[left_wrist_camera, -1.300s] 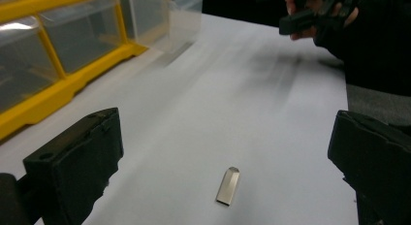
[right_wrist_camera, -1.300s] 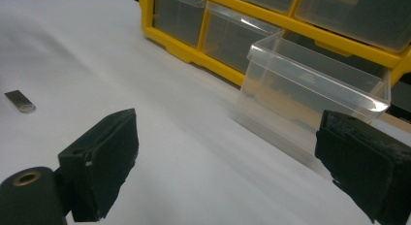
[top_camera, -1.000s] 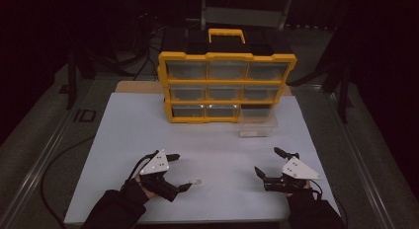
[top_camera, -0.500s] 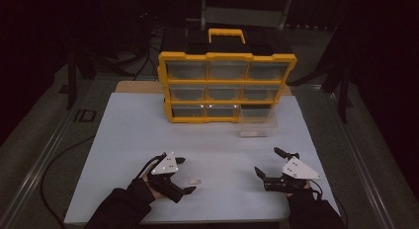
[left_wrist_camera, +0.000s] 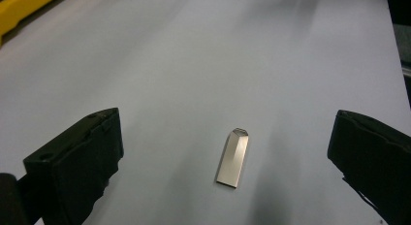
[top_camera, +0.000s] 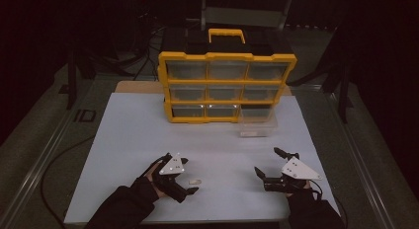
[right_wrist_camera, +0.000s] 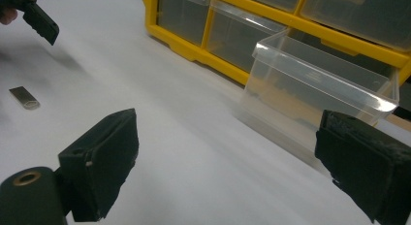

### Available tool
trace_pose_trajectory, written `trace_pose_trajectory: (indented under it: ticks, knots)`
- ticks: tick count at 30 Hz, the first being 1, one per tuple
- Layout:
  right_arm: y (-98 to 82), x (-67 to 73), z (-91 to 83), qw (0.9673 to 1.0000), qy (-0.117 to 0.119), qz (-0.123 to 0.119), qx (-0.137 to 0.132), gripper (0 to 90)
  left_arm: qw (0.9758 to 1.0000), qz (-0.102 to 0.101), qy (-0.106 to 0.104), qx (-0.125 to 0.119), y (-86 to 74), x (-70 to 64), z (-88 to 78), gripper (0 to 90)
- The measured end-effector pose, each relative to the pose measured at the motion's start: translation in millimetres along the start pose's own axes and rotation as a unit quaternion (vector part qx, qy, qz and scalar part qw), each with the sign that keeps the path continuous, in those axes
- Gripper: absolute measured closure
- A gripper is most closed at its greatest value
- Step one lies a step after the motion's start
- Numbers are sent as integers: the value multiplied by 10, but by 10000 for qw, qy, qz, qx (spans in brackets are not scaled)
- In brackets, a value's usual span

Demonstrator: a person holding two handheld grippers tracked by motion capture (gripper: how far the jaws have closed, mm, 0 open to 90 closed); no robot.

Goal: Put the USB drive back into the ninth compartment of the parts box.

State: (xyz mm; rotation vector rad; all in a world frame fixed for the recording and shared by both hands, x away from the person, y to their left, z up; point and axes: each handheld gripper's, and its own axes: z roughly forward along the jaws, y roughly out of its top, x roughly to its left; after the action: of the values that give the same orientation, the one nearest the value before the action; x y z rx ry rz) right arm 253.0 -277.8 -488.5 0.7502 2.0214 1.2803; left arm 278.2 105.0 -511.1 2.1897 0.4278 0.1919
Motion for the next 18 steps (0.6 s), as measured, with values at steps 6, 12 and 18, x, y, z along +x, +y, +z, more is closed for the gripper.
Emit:
trace_pose_trajectory:
  ticks: [6, 12, 18]
  knots:
    - [1, -2, -2, 10000, -9, 1, -8, 83, 9996, -66, -125, 243, 12, 12, 68, 23]
    - [1, -4, -3, 10000, -8, 3, -12, 83, 9987, -73, -322, 389, 4, 38, 119, 214]
    - [4, -2, -7, 10000, -8, 32, -26, 83, 9980, 20, -318, 554, -10, 31, 162, 356]
